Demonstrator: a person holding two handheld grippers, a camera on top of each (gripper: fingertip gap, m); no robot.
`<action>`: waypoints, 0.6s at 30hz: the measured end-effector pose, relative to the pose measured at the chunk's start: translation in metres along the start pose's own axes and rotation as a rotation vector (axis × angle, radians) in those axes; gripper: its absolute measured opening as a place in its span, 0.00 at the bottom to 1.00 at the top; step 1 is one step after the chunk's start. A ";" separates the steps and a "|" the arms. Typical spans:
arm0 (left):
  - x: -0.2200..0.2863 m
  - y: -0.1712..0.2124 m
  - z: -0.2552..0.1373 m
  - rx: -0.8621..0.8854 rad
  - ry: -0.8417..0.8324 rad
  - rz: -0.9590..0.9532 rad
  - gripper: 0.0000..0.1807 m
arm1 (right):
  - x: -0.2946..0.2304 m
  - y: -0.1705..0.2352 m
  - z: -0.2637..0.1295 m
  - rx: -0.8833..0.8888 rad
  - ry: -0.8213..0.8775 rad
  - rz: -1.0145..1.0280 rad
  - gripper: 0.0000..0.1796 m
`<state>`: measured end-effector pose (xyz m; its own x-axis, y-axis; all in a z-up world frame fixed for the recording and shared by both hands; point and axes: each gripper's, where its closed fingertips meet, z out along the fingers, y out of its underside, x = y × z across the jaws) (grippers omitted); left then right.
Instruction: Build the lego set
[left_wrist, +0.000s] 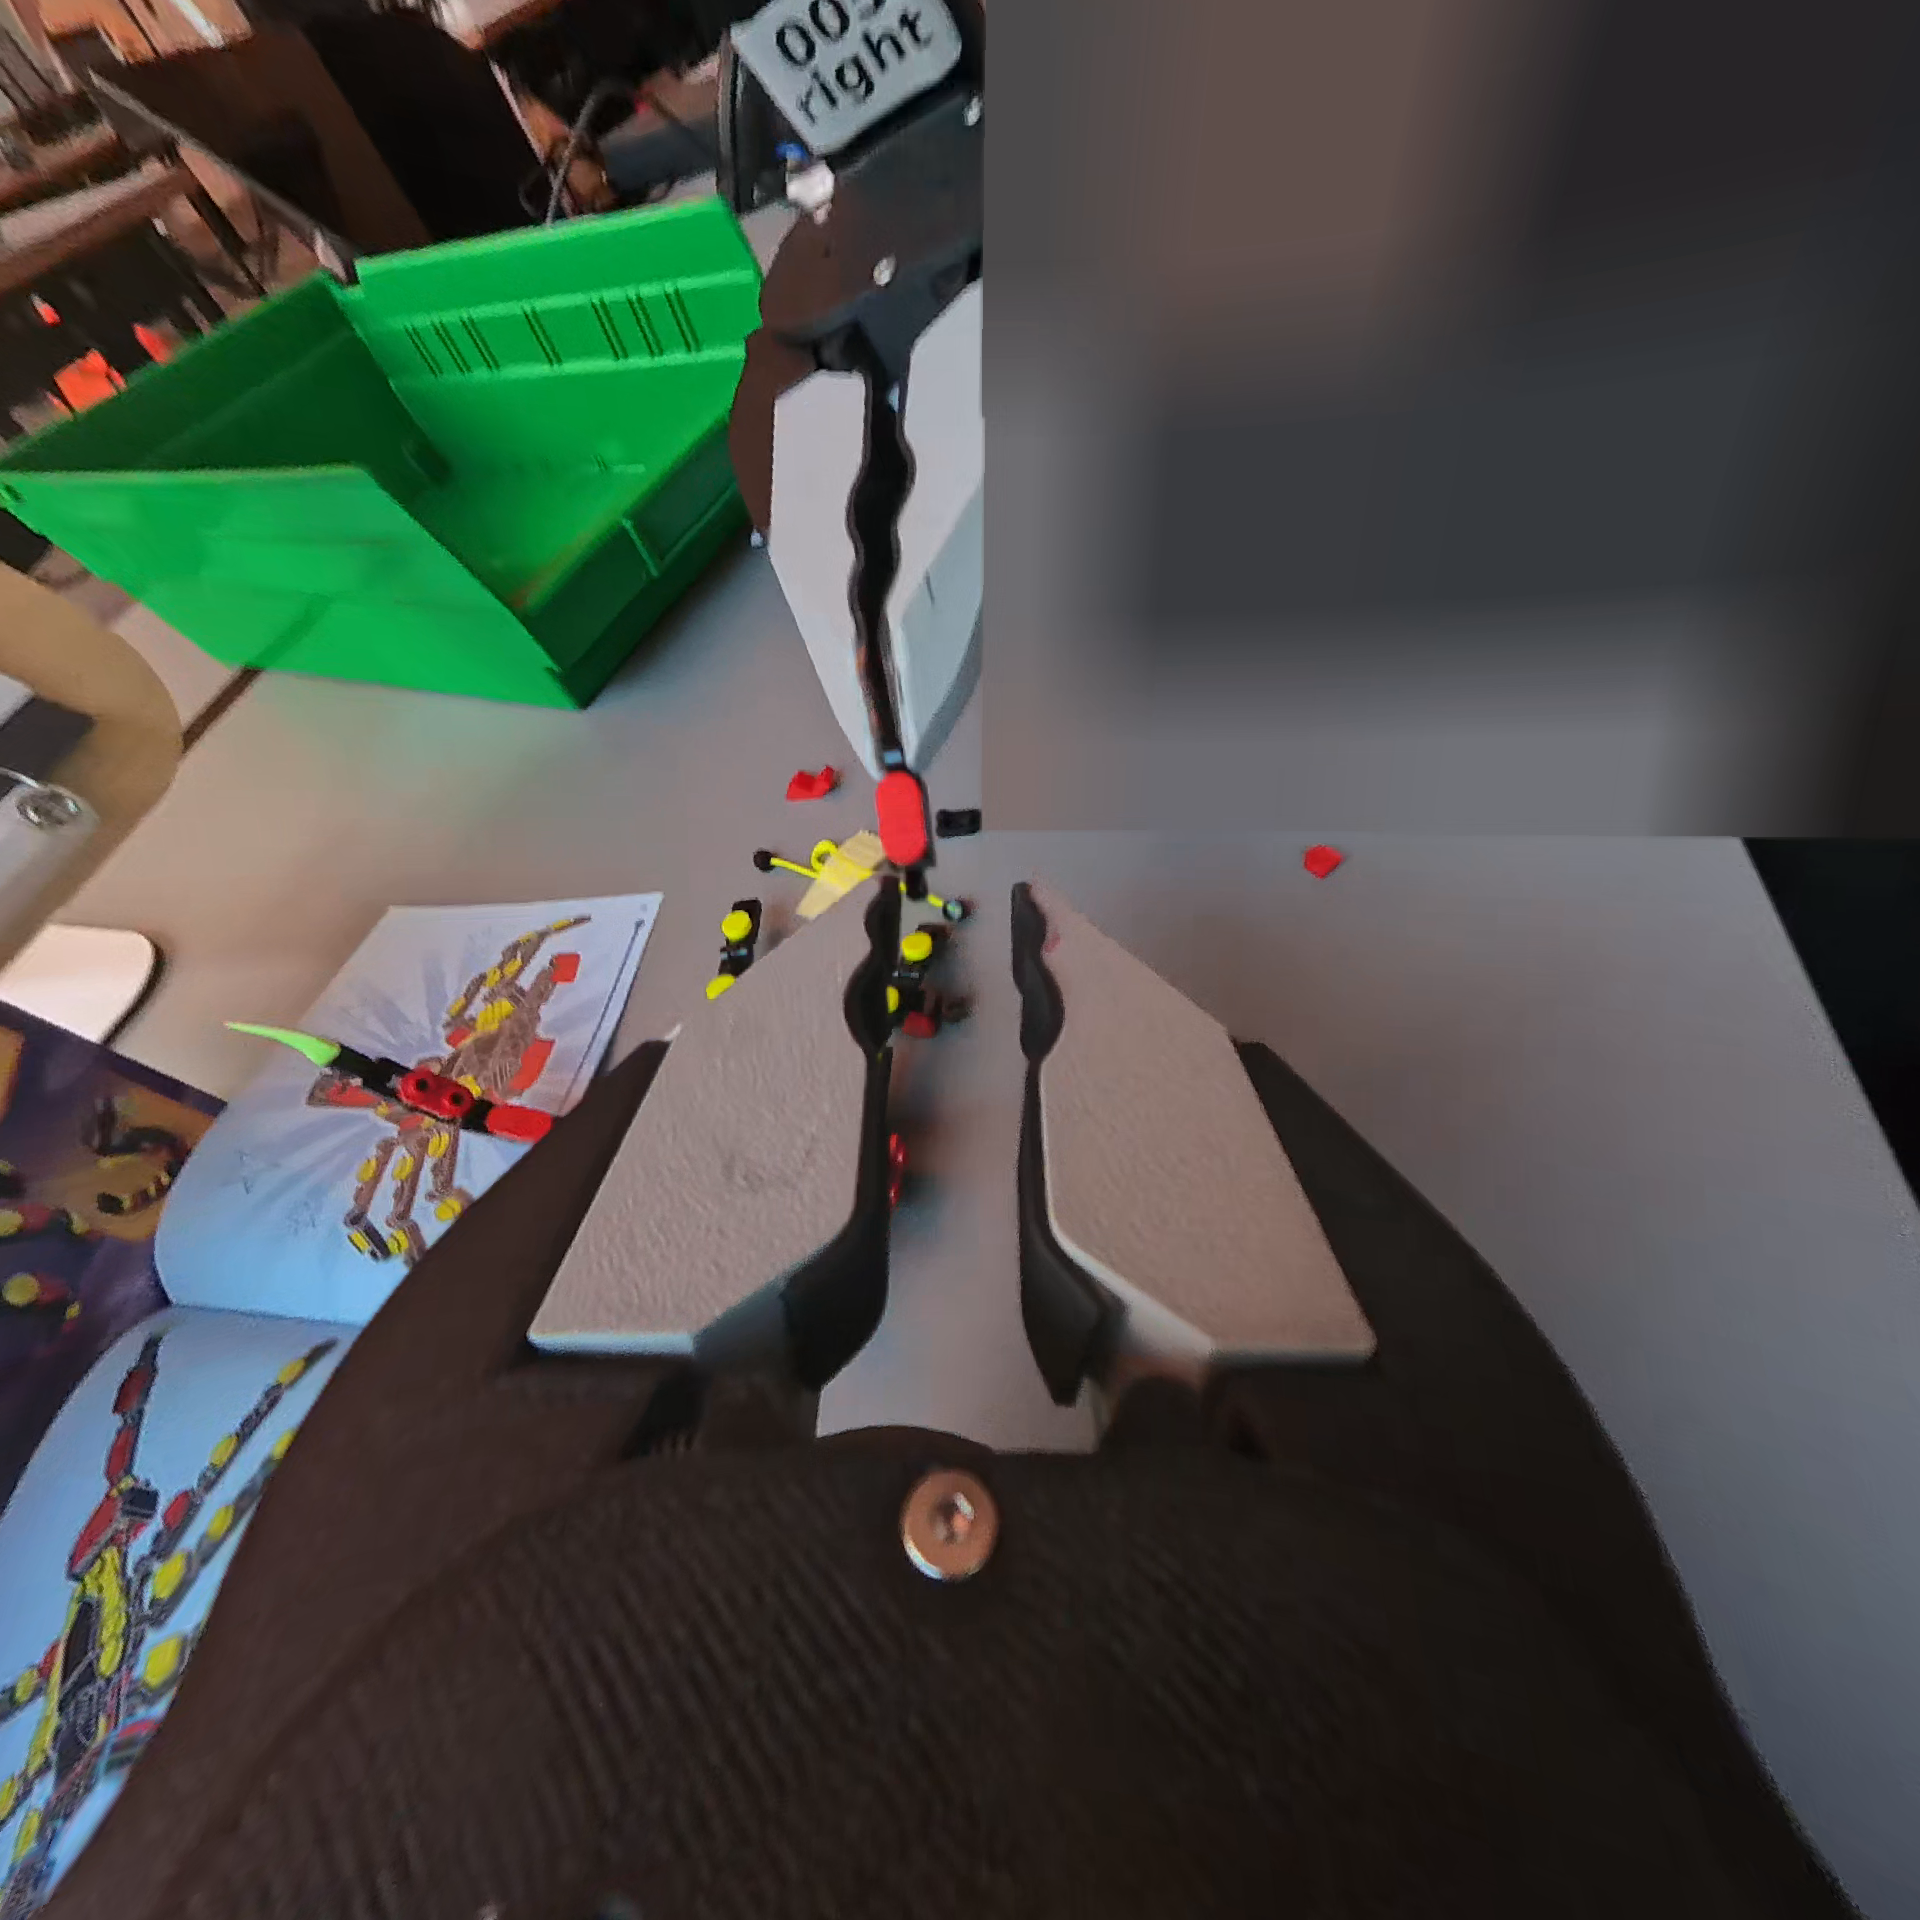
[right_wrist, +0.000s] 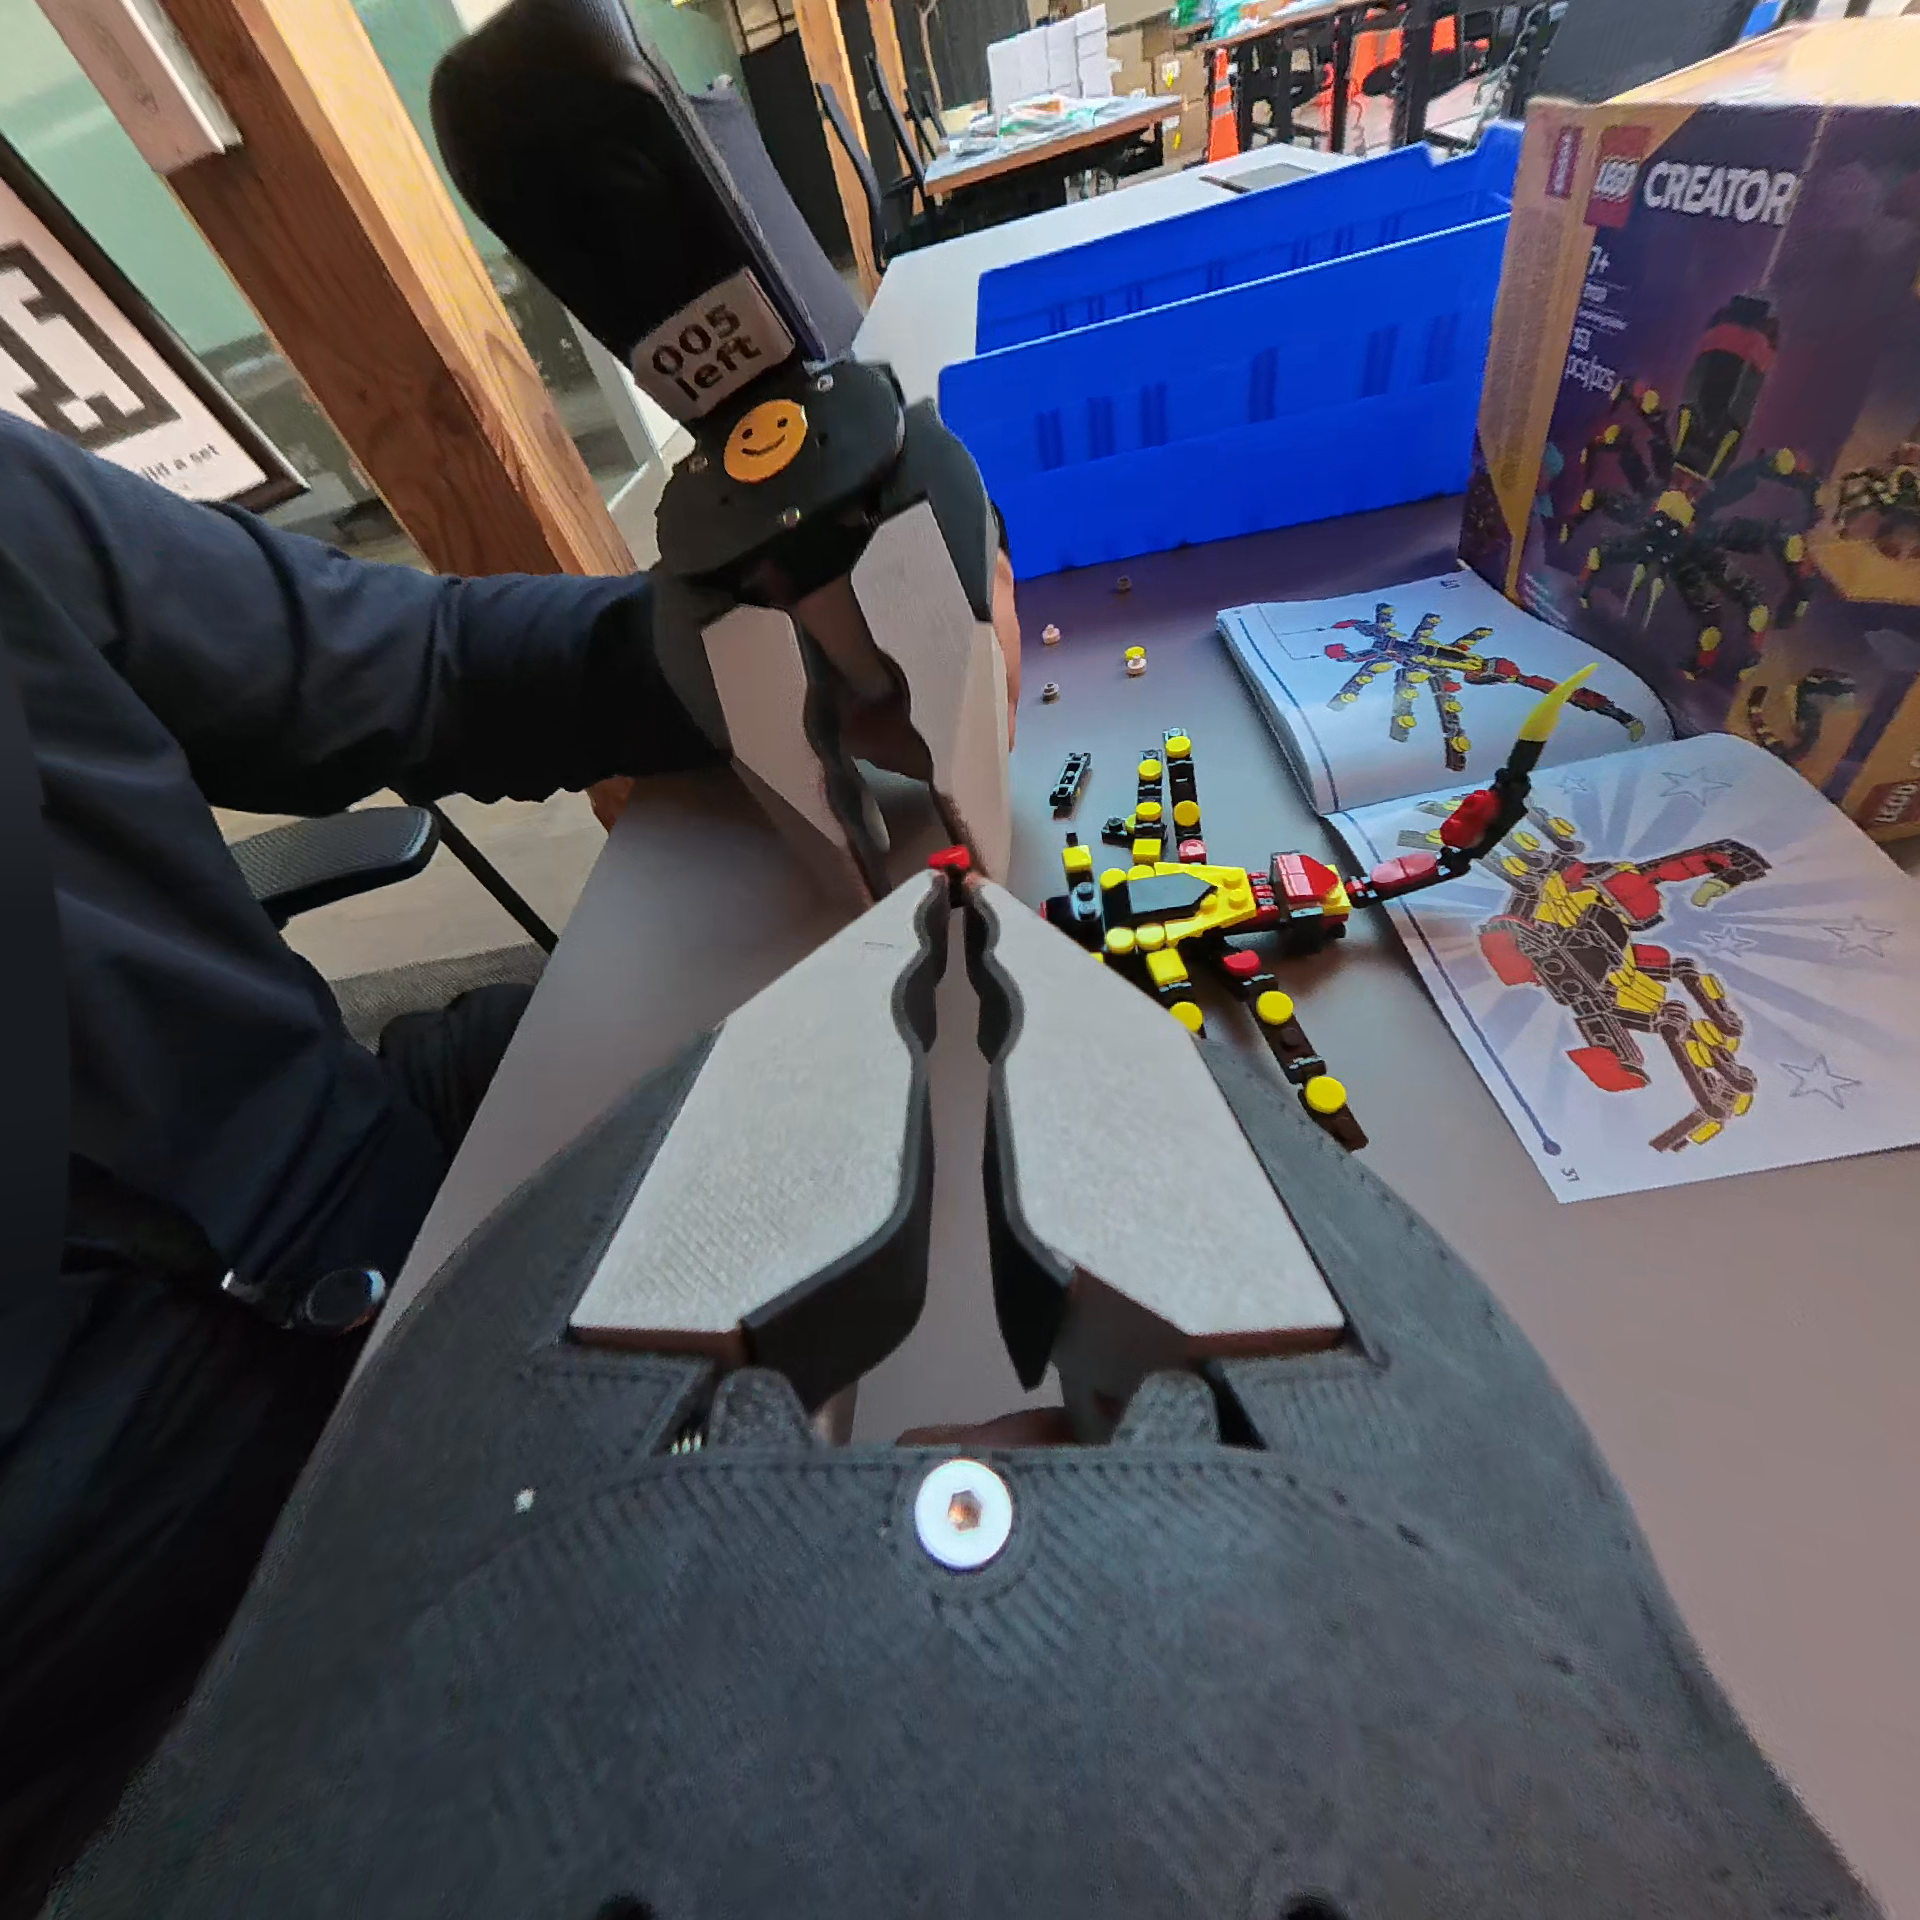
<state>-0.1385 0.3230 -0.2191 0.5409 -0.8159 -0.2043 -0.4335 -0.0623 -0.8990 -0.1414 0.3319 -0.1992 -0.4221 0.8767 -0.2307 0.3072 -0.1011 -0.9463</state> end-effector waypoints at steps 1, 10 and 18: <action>-0.001 0.004 0.001 -0.022 -0.001 -0.010 0.08 | 0.001 -0.002 -0.002 0.015 -0.004 0.017 0.00; -0.011 0.004 0.003 -0.019 -0.048 -0.077 0.06 | 0.001 -0.004 -0.003 0.042 -0.041 0.096 0.00; -0.010 -0.007 -0.002 0.043 -0.014 -0.131 0.01 | 0.001 -0.005 0.000 0.053 -0.058 0.139 0.00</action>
<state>-0.1422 0.3311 -0.2097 0.6013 -0.7941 -0.0888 -0.3268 -0.1430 -0.9342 -0.1433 0.3329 -0.1952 -0.4274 0.8241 -0.3718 0.3211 -0.2461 -0.9145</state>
